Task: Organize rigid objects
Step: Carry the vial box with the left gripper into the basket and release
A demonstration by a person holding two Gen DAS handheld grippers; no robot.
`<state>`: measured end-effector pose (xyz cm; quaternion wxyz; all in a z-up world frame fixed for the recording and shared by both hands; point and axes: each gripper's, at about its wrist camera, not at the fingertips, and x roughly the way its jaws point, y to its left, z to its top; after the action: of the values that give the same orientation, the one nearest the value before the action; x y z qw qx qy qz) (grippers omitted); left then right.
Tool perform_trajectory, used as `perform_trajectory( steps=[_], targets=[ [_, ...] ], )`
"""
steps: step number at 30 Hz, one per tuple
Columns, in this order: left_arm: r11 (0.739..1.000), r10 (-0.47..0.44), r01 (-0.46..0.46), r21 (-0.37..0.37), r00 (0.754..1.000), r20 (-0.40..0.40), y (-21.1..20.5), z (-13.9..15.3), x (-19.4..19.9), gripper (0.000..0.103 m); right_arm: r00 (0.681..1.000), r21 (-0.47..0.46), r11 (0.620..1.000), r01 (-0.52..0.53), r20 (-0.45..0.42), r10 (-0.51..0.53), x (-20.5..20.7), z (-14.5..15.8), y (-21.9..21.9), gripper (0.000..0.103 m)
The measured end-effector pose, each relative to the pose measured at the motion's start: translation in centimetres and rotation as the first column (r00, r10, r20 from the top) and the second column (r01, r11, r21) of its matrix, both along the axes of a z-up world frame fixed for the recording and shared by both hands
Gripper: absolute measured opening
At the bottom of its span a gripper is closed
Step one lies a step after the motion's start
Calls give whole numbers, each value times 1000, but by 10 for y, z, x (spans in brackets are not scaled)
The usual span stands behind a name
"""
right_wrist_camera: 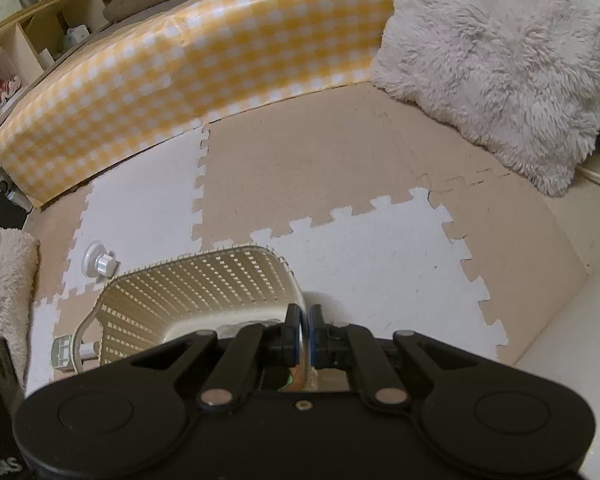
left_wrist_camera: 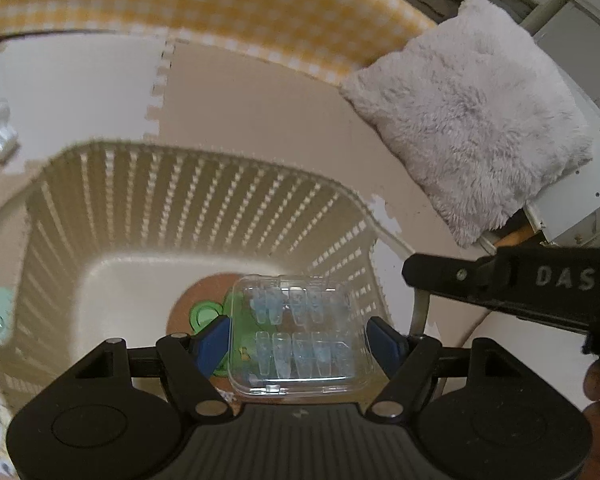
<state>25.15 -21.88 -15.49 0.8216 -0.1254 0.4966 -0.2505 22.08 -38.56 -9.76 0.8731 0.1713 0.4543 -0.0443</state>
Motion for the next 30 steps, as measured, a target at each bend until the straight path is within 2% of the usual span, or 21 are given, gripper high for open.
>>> perform_trajectory(
  steps=[7, 9, 13, 17, 21, 30],
  targets=[
    [1000, 4, -4, 12, 1000, -28, -5, -8, 1, 76, 1000, 5, 1000, 2, -2, -2, 0, 0, 0, 5],
    [1000, 8, -7, 19, 999, -38, -5, -8, 2, 82, 1000, 5, 1000, 2, -2, -2, 0, 0, 0, 5],
    [1000, 4, -3, 22, 998, -56, -3, -6, 3, 86, 1000, 5, 1000, 3, -2, -3, 0, 0, 0, 5],
    [999, -15, 16, 38, 999, -42, -5, 1, 0, 87, 1000, 6, 1000, 3, -2, -3, 0, 0, 0, 5],
    [998, -25, 26, 49, 999, -27, -4, 9, -4, 94, 1000, 8, 1000, 1, 0, -1, 0, 0, -1, 5],
    [997, -69, 69, 44, 997, 16, 11, 40, -20, 103, 1000, 21, 1000, -1, 0, 1, -1, -2, -2, 5]
  ],
)
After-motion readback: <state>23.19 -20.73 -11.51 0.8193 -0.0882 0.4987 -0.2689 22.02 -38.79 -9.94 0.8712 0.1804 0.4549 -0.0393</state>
